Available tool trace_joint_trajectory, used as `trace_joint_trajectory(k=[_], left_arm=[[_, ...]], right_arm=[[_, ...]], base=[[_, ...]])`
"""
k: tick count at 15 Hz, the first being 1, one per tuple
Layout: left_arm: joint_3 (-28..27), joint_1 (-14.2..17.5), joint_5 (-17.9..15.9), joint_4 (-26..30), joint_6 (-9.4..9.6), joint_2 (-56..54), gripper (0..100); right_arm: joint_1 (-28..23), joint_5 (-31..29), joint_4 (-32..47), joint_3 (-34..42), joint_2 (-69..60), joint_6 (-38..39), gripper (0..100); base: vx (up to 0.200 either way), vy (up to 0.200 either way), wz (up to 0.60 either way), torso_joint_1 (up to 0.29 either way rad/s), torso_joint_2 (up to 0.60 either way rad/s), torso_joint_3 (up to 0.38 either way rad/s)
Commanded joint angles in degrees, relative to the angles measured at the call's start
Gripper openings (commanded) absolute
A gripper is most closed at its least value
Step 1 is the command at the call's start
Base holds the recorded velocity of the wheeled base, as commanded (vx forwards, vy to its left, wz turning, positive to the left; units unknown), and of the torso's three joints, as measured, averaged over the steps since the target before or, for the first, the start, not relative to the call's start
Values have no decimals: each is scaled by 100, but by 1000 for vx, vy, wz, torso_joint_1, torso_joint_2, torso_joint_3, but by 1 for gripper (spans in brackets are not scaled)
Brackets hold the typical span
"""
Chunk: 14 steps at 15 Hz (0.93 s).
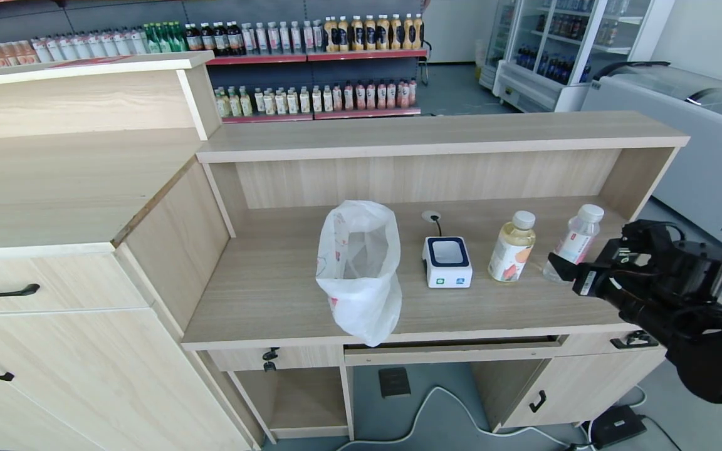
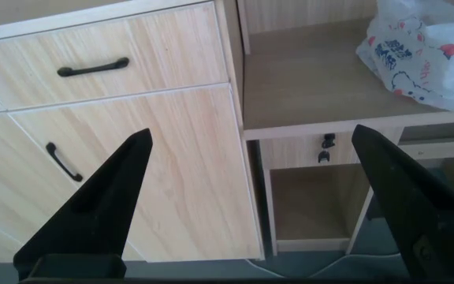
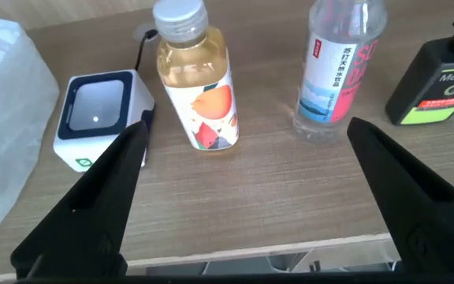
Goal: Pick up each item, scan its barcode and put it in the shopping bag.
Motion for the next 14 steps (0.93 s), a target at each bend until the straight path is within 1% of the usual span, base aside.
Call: trace_joint_trajectory(k=[1, 5, 7, 12, 14], left_arm=[[0, 0, 4, -2, -1, -2, 100], [0, 0, 4, -2, -1, -2, 100], [0, 0, 4, -2, -1, -2, 100], [0, 0, 4, -2, -1, -2, 100], [0, 0, 4, -2, -1, -2, 100]], right_arm=[[43, -140, -45, -144, 429, -12, 100], [52, -456, -36, -724, 771, -196, 100], [148, -456, 25, -1014, 947, -205, 100], [236, -474, 34, -1462, 1343, -337, 100], [359, -447, 34, -1655, 1501, -337, 100]], base=[[0, 0, 0, 0, 0, 0], [0, 0, 0, 0, 0, 0], [0, 0, 0, 0, 0, 0], [0, 0, 0, 0, 0, 0], [0, 0, 0, 0, 0, 0]])
